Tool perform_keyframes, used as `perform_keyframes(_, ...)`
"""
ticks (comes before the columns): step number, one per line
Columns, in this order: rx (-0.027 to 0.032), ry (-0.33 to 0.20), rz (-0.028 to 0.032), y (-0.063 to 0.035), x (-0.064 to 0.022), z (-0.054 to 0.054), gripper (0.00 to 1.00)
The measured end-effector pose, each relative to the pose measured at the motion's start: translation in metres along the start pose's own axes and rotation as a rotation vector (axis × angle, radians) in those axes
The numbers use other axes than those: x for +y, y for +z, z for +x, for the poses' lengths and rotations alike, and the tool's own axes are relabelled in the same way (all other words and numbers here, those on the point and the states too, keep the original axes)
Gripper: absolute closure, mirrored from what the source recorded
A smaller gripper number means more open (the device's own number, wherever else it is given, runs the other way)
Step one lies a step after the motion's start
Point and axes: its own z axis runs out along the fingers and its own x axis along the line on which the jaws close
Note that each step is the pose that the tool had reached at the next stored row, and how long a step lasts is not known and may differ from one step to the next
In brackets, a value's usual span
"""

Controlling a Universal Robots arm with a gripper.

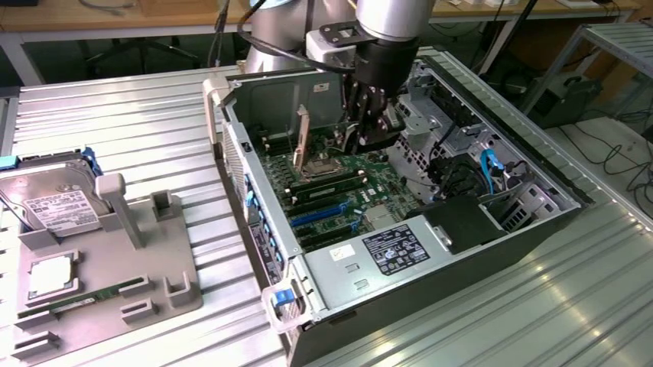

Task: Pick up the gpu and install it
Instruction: 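Insert the gpu into the slot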

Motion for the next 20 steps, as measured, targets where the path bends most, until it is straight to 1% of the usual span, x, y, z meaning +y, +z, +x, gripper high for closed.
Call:
perform_keyframes(1,0.0003,0.003,-0.0055,0.0117,0.0043,0.0,0.72)
perform_keyframes(2,-0.0014,-0.003,-0.0005,0.0227,0.0138,0.006,0.72)
perform_keyframes(3,-0.0017,-0.008,0.0014,0.0267,0.0172,0.008,0.72)
perform_keyframes(6,-0.0021,-0.011,0.0021,0.0326,0.0235,0.008,0.72)
perform_keyframes(13,-0.0024,-0.013,0.0019,0.0455,0.0257,0.01,0.72)
perform_keyframes(17,-0.0023,-0.013,0.002,0.0527,0.0305,0.01,0.72)
perform_keyframes(20,-0.0023,-0.013,0.0019,0.0581,0.0315,0.014,0.72)
